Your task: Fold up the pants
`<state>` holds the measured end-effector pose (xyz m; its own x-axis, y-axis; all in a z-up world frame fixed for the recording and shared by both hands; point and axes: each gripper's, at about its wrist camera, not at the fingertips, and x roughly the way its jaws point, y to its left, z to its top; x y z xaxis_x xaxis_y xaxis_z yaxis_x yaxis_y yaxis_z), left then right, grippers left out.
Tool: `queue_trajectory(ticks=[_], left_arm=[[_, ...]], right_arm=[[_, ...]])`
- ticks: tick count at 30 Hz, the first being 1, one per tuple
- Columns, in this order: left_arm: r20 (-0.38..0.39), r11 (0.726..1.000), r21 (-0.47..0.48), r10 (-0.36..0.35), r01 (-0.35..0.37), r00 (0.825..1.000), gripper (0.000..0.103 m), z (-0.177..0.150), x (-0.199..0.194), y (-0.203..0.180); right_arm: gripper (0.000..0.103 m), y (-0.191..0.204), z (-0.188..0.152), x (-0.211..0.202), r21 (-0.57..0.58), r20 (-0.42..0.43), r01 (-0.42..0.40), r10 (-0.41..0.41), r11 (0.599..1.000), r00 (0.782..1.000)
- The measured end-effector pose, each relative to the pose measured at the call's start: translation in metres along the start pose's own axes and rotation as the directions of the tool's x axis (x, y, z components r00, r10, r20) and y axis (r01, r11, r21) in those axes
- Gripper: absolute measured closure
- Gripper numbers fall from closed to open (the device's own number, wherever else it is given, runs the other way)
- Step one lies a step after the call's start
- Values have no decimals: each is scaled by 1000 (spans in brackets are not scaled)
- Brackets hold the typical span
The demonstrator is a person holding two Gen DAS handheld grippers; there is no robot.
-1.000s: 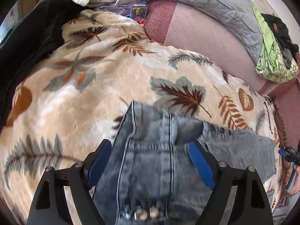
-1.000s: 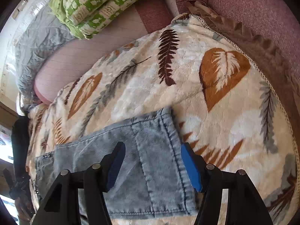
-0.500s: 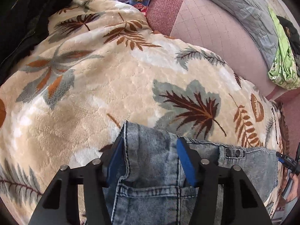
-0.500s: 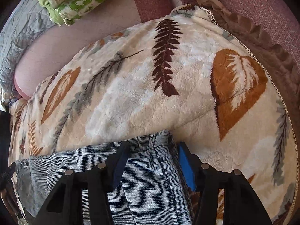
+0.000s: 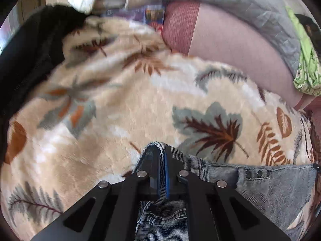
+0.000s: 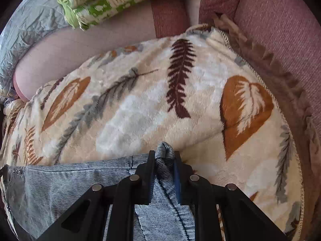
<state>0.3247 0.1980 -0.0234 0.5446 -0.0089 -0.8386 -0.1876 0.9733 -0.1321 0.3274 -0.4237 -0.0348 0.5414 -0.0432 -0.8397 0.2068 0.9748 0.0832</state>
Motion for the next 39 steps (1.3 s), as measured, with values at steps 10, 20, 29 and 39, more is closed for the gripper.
queue_trajectory(ticks=[10, 20, 29, 39], left_arm=[[-58, 990, 3, 142, -142, 988, 77, -14, 28, 7], [22, 999, 51, 18, -19, 1000, 31, -56, -43, 0], [-62, 969, 207, 150, -135, 987, 31, -87, -15, -22], [80, 959, 261, 96, -114, 992, 31, -92, -64, -43]], right_arm=[[36, -22, -33, 7, 37, -78, 20, -17, 999, 997], [36, -62, -90, -15, 190, -196, -135, 172, 972, 965], [81, -32, -104, -69, -49, -141, 9, -16, 999, 990], [25, -61, -113, -75, 48, -72, 78, -74, 996, 995]])
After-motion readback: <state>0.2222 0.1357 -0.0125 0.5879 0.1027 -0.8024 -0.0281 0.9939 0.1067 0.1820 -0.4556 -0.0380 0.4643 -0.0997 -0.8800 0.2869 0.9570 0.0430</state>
